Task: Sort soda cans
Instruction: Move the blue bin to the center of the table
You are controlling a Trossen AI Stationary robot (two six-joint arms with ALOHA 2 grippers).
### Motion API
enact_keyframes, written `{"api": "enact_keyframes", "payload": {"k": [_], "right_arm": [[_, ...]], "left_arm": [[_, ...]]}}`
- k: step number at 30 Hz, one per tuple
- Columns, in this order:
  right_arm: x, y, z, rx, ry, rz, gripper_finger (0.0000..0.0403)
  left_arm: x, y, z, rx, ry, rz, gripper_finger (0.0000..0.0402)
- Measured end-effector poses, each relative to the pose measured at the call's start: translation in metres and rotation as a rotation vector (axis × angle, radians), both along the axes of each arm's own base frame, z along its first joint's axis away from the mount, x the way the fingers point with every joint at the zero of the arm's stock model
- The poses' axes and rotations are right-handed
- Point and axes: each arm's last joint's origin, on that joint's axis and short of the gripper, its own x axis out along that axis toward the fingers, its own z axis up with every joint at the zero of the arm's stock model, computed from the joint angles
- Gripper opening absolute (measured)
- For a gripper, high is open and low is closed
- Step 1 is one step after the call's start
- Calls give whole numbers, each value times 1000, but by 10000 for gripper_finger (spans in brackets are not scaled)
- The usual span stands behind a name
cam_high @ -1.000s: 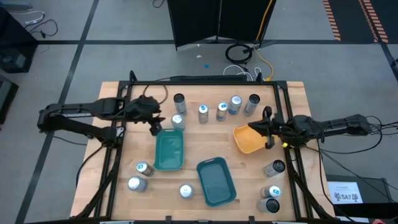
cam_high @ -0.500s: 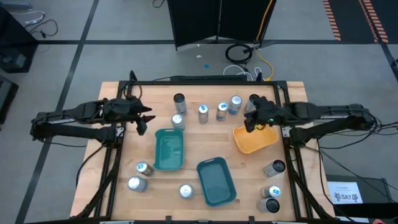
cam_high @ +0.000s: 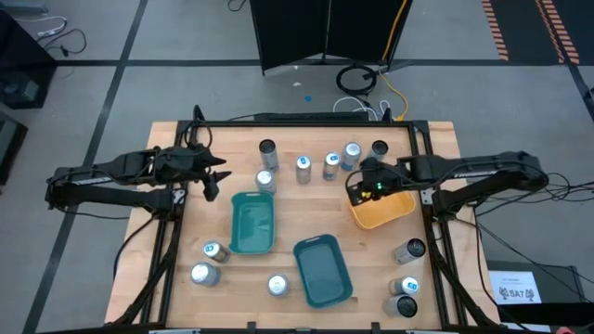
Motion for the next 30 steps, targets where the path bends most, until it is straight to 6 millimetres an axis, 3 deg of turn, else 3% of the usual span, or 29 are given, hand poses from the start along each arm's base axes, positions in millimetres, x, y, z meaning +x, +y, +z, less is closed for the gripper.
{"api": "enact_keyframes", "payload": {"k": [6, 16, 21, 30], "right_arm": [[12, 2, -6, 25, -16, -23, 0], [16, 16, -12, 70, 7, -54, 0], [18, 25, -20, 62, 63, -10, 0], [18, 22, -24, -60, 106, 161, 0]], "left_arm": [[0, 0, 0, 9, 4, -7, 202], [0, -1, 0, 32, 21, -60, 202], [0, -1, -1, 23, 22, -58, 202], [0, -1, 0, 26, 17, -55, 202]]}}
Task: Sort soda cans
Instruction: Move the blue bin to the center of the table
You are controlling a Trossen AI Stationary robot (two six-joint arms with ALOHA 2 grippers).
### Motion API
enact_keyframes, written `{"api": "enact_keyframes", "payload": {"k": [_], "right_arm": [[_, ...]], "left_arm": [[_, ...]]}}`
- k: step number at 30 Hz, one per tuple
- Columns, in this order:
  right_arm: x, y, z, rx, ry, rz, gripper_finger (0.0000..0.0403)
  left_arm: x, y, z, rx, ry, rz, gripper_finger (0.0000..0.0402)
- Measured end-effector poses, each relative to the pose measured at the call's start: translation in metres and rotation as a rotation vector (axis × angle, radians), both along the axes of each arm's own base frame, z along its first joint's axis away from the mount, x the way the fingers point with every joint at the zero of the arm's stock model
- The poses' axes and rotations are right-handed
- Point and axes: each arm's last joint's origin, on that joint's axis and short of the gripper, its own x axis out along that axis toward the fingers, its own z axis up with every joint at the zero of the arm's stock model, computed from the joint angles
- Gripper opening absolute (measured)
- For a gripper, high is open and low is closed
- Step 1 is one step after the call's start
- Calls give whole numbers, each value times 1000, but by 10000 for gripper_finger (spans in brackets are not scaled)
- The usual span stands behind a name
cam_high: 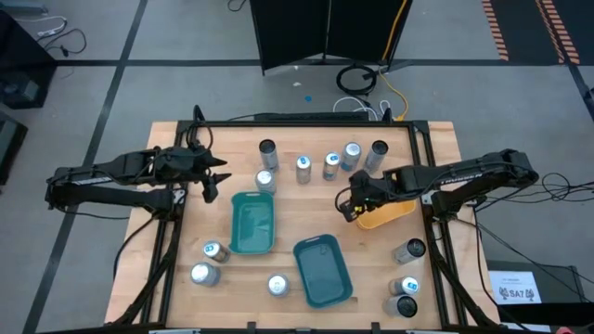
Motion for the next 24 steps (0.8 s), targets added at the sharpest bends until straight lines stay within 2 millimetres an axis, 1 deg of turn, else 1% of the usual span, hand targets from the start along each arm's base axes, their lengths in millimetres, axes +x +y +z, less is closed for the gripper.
{"api": "enact_keyframes", "payload": {"k": [5, 12, 14, 18, 21, 24], "right_arm": [[0, 1, 0, -58, 4, 106, 0], [-1, 3, 5, -46, -9, 189, 0], [2, 8, 14, -49, -29, 210, 0], [12, 21, 41, -118, -31, 237, 0], [25, 32, 62, -166, 14, 257, 0], [45, 41, 71, -186, 68, 301, 0]], "left_arm": [[0, 0, 0, 0, -2, 2, 202], [0, 0, 0, -38, -20, 34, 202], [0, 0, 0, -38, -20, 34, 202], [0, 0, 0, -38, -19, 33, 202], [0, 0, 0, -32, -16, 29, 202], [0, 0, 0, -32, -16, 29, 202]]}}
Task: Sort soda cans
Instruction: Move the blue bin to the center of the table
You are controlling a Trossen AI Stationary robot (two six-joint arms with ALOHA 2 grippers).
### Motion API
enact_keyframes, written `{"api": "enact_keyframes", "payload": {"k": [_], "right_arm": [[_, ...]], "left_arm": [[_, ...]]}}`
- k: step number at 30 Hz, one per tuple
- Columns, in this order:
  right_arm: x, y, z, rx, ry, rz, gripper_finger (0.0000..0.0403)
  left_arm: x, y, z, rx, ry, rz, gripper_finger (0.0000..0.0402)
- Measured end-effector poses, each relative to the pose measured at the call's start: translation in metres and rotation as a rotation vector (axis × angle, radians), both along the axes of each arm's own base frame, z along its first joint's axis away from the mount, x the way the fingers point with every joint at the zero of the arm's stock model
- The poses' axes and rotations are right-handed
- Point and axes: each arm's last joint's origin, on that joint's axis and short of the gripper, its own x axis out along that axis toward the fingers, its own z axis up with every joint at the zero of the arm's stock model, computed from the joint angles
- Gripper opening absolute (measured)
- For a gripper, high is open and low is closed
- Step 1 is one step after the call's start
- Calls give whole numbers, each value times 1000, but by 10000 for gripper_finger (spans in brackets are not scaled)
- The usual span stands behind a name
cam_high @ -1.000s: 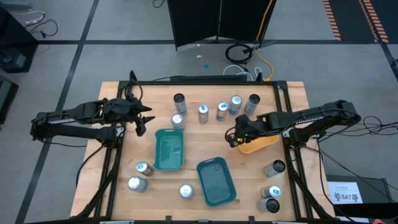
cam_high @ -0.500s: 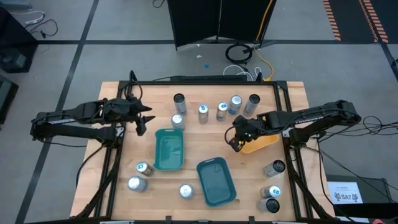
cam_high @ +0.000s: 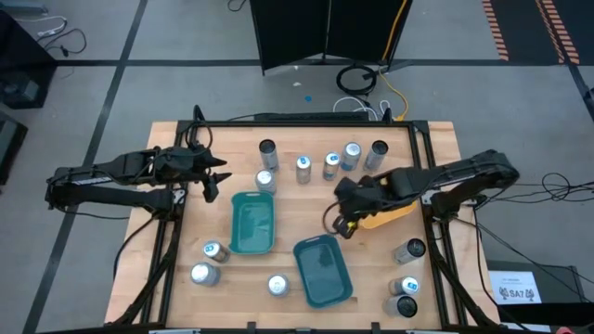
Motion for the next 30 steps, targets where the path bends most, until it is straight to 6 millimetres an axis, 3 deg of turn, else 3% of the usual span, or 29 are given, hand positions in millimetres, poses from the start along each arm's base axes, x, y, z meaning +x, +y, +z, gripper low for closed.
{"api": "enact_keyframes", "payload": {"k": [7, 12, 20, 25, 30], "right_arm": [[41, 10, -17, -76, 38, 139, 0], [54, 11, -39, -104, 107, 189, 11], [63, 15, -57, -120, 163, 406, 98], [74, 21, -59, -149, 70, 473, 161], [86, 29, -73, -175, 47, 538, 192]], "left_arm": [[0, 0, 0, 0, 1, 0, 202], [0, 0, 0, 0, 2, -1, 202], [0, 0, 0, 0, 2, -1, 202], [0, 0, 0, 1, 1, -1, 202], [0, 0, 0, 1, 2, -2, 202]]}}
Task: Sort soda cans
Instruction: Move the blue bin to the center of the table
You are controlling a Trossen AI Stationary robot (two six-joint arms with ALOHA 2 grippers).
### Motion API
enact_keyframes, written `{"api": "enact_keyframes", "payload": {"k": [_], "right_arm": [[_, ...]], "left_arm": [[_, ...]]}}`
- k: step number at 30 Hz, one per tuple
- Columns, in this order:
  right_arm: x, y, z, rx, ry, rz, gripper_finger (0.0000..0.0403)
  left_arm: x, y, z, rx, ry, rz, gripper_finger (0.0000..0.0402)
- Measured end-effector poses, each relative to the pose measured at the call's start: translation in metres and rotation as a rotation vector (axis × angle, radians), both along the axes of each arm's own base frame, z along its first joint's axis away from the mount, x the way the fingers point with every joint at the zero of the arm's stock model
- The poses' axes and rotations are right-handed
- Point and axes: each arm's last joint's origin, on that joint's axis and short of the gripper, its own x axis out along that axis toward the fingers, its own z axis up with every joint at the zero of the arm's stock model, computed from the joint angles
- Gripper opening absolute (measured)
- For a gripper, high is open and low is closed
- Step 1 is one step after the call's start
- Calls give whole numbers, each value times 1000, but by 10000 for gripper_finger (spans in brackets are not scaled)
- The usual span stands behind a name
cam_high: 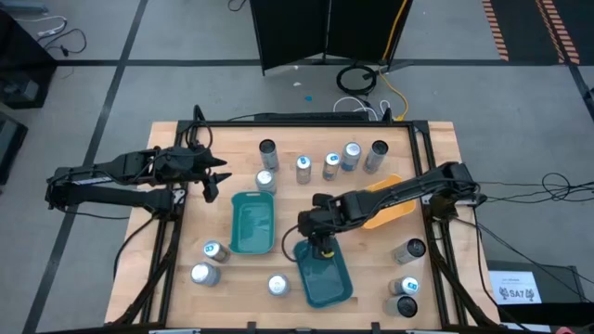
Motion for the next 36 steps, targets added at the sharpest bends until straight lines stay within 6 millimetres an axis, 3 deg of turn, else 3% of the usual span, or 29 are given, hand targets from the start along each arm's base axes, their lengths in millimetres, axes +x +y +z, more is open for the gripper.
{"api": "enact_keyframes", "payload": {"k": [5, 10, 15, 19, 27, 36], "right_arm": [[7, 3, -16, 36, 37, 30, 186], [13, 5, -34, 9, 80, 68, 152], [17, 5, -49, -11, 115, 90, 96], [20, -1, -47, 3, 88, 59, 21], [35, -48, -33, -27, 18, -109, 3], [38, -109, -24, -110, 13, -133, 1]], "left_arm": [[0, 0, 0, 13, 5, -11, 202], [0, 0, 0, 14, 5, -11, 202], [0, 0, 0, 14, 5, -11, 202], [0, 0, 0, 14, 5, -11, 202], [0, 0, 0, 19, 7, -15, 202], [0, 0, 0, 19, 8, -15, 202]]}}
